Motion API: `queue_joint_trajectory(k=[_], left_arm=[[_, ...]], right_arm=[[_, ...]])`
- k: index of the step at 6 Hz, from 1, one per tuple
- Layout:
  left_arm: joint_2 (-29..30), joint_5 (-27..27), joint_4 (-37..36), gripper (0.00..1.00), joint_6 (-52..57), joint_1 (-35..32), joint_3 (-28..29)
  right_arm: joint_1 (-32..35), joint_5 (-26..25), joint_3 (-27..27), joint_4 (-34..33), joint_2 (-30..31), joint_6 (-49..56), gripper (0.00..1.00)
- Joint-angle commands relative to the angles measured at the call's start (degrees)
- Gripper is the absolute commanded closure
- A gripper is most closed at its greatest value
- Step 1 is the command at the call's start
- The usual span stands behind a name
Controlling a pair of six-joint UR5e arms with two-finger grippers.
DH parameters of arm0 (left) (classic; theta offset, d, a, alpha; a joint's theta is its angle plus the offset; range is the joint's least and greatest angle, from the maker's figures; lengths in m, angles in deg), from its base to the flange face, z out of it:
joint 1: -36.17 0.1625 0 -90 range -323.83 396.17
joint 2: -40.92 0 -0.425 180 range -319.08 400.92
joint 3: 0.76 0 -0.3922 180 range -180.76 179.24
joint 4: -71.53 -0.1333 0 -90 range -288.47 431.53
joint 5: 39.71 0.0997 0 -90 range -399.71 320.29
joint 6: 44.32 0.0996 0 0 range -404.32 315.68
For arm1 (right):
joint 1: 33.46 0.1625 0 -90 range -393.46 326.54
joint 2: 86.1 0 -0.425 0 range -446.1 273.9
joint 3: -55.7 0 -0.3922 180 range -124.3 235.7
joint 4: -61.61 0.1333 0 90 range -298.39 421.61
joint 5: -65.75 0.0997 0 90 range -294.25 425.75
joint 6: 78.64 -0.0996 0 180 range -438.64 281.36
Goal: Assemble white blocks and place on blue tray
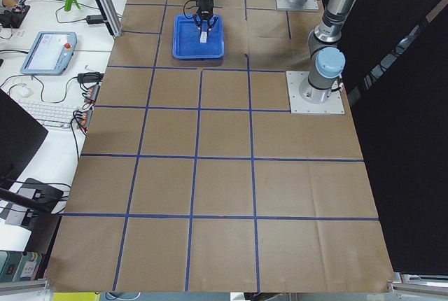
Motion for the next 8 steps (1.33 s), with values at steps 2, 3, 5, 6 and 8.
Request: queue_joint_trajectory(k=[2,3,5,6,8], left_arm=[[0.0,0.08,0.0,0.01,0.0,0.0,0.0],[0.0,0.08,0.0,0.01,0.0,0.0,0.0],[0.0,0.17,0.0,0.01,0.0,0.0,0.0],[0.0,0.17,0.0,0.01,0.0,0.0,0.0],[0.0,0.17,0.0,0.01,0.0,0.0,0.0]], right_arm=[[0.0,0.0,-0.01,0.02,0.0,-0.09,0.6],[0.0,0.0,-0.01,0.02,0.0,-0.09,0.55],[0.0,0.0,-0.01,0.02,0.0,-0.09,0.52],[0.0,0.09,0.08,0.02,0.0,-0.09,0.48],[-0.09,-0.26,0.78,0.02,0.52,-1.22,0.01]])
